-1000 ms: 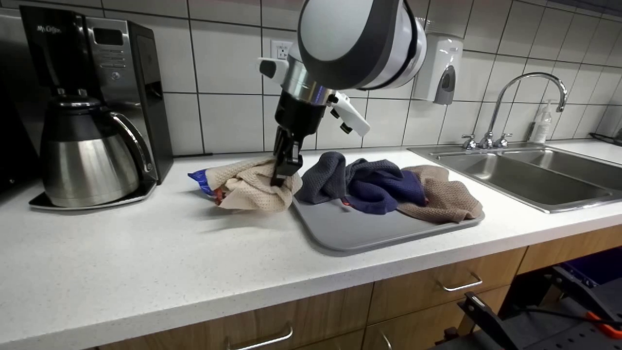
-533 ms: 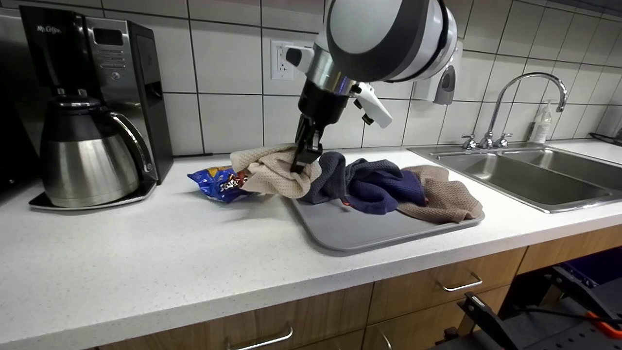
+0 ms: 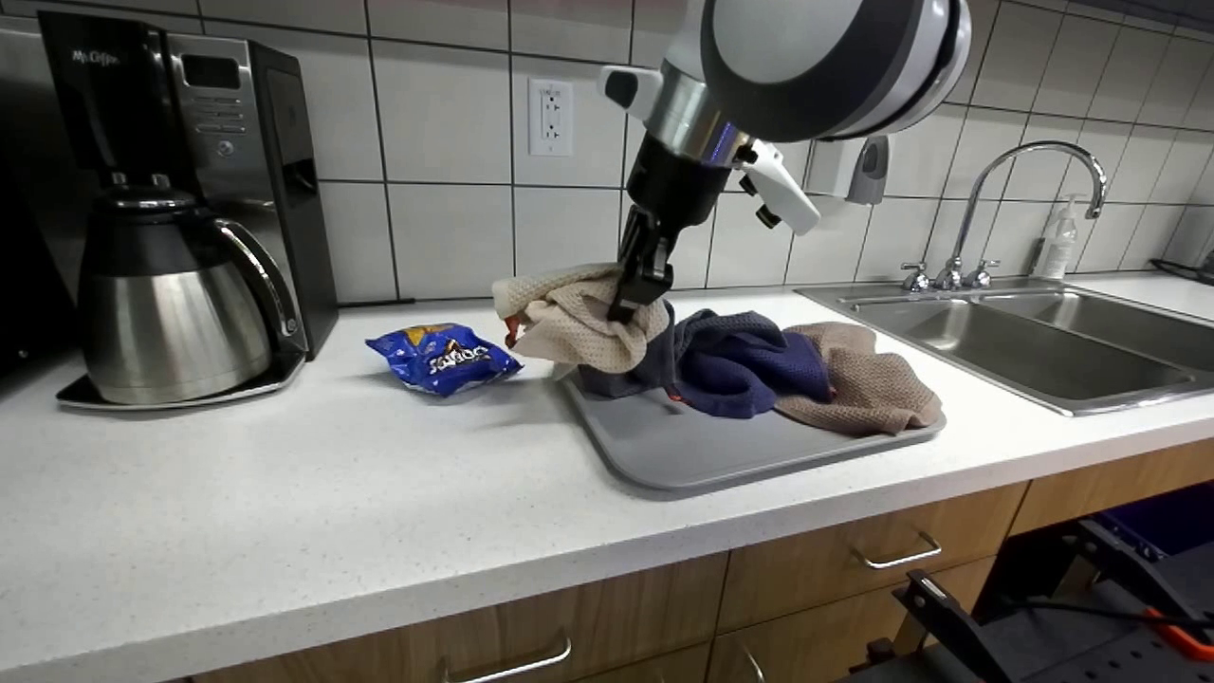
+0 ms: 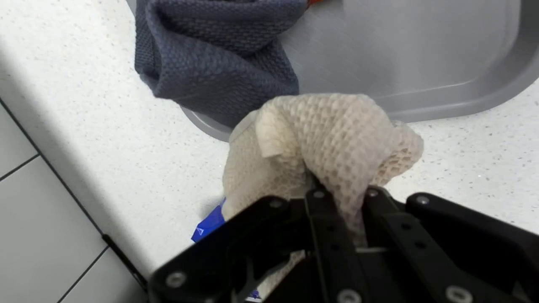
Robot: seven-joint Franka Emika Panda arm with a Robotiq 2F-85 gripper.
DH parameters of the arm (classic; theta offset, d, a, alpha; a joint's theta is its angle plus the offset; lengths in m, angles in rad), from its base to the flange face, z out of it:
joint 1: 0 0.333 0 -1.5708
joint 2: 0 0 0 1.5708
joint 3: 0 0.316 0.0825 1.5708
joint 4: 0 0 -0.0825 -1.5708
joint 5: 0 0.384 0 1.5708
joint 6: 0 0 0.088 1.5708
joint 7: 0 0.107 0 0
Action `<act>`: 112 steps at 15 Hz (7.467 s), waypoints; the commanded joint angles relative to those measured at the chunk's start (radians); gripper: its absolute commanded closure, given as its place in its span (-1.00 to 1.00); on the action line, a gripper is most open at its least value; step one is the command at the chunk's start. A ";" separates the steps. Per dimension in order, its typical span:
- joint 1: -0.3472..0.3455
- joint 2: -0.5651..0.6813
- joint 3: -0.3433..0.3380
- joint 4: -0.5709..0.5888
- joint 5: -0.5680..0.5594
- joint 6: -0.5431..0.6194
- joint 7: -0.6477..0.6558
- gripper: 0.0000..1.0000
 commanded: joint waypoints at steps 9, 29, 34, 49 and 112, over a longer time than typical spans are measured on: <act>0.009 -0.170 -0.061 -0.141 -0.086 -0.032 0.223 0.95; 0.010 -0.092 -0.135 -0.141 -0.187 -0.078 0.430 0.95; -0.023 -0.067 -0.134 -0.142 -0.241 -0.085 0.483 0.95; -0.017 -0.044 -0.138 -0.143 -0.401 -0.113 0.624 -0.29; 0.139 -0.274 -0.850 -0.138 -0.269 -0.098 0.945 -1.00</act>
